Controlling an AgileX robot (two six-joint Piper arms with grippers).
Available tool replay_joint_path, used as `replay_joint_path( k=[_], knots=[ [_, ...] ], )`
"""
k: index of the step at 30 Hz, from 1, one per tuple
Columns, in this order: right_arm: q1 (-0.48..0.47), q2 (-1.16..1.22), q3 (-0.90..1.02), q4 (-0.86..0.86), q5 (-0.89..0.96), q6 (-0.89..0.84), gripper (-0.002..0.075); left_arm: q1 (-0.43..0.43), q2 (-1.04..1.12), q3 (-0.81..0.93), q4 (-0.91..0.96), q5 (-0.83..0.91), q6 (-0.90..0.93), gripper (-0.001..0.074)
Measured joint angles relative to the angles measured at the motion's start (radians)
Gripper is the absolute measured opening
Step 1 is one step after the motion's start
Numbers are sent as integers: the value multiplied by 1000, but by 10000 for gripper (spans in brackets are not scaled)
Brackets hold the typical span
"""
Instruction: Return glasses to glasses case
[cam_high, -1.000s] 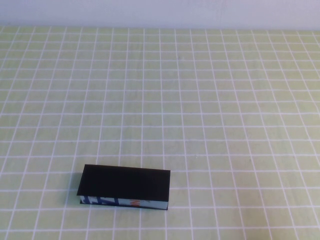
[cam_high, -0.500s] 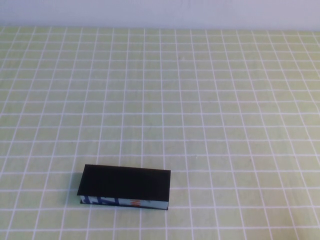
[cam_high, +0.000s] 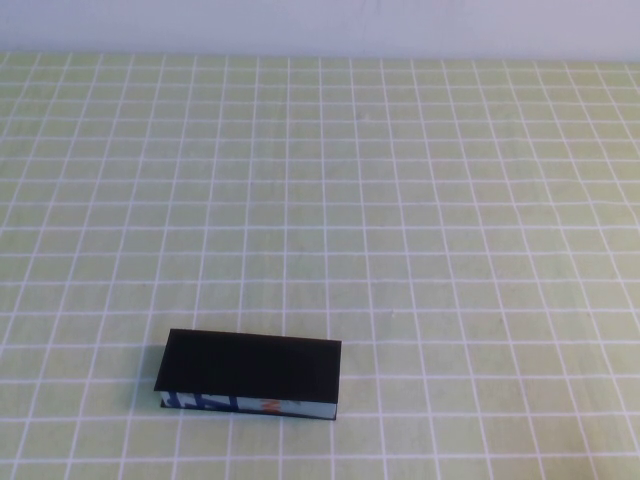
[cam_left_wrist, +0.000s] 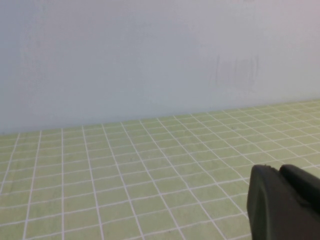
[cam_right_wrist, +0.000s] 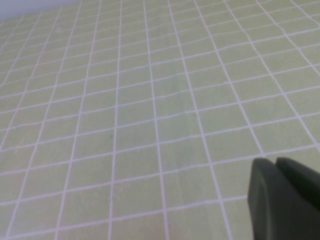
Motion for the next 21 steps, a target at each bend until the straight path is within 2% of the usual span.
replay_joint_path(
  k=[16, 19, 21],
  knots=[
    [0, 0, 0, 1, 0, 0, -11, 0, 0, 0, 9, -4, -7, -4],
    [0, 0, 0, 1, 0, 0, -11, 9, 0, -2, 187, -21, -158, -4],
    [0, 0, 0, 1, 0, 0, -11, 40, 0, -19, 462, -21, -420, -4]
  ],
)
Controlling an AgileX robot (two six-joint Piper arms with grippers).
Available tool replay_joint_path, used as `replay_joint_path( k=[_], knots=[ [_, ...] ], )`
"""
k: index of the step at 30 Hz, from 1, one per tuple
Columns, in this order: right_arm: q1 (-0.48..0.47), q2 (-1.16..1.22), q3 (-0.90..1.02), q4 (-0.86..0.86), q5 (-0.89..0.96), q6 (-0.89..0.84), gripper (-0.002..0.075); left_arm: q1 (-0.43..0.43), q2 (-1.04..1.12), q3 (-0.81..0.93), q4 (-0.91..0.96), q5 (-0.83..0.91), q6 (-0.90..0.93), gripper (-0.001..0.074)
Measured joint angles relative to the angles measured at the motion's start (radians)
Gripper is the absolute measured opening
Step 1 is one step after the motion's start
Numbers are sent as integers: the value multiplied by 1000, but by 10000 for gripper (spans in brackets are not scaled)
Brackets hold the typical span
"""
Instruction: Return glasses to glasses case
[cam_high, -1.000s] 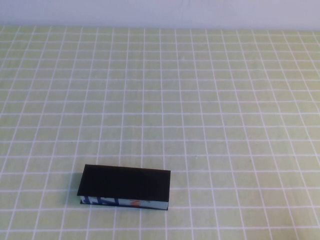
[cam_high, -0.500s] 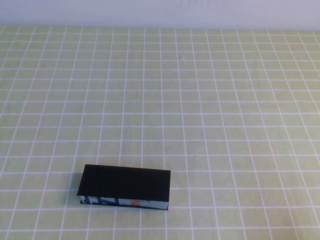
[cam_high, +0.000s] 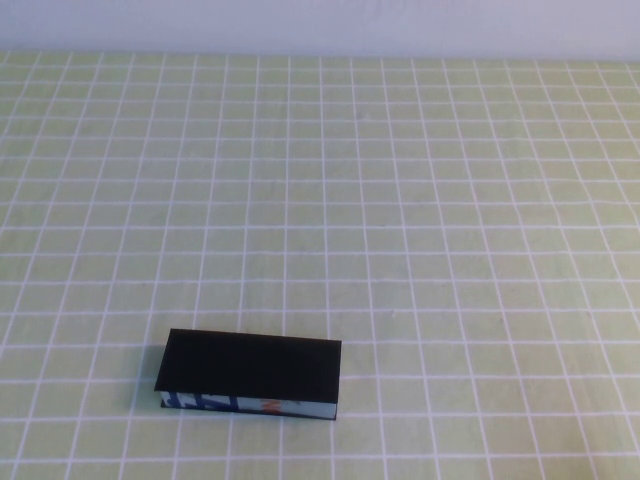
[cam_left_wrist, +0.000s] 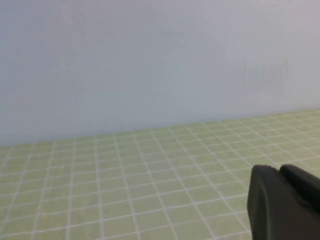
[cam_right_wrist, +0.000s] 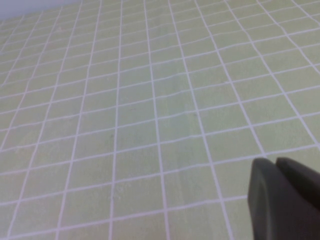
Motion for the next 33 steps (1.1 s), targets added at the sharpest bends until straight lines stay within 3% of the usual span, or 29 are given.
replay_joint_path(
  k=[3, 5, 8, 21, 33],
  knots=[
    [0, 0, 0, 1, 0, 0, -11, 59, 0, -15, 428, 12, -398, -4],
    [0, 0, 0, 2, 0, 0, -11, 95, 0, -10, 618, 20, -614, -4],
    [0, 0, 0, 2, 0, 0, -11, 120, 0, 14, 743, 42, -746, -4],
    [0, 0, 0, 2, 0, 0, -11, 122, 0, 20, 792, 342, -802, -4],
    [0, 0, 0, 2, 0, 0, -11, 125, 0, 20, 792, 361, -804, -4]
  ],
)
